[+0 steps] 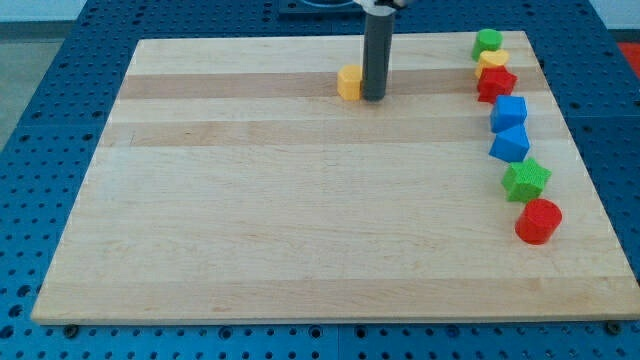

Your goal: Move your arm at the green circle

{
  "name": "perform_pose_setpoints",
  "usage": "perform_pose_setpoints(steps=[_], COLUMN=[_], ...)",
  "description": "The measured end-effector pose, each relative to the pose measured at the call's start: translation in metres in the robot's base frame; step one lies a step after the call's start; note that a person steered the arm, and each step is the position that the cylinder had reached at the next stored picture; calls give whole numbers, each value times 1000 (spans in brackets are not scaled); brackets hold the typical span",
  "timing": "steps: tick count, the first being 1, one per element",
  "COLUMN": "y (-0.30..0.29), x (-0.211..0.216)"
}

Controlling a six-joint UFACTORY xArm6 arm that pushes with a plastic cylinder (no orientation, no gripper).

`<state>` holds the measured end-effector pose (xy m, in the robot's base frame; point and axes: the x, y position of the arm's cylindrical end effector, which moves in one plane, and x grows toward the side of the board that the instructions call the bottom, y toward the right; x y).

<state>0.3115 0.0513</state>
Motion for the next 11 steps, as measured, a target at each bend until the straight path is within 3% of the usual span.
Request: perform_pose_setpoints(steps=[3, 4, 9, 11], y=[25, 62, 200, 210], x=[-89, -115, -120, -119])
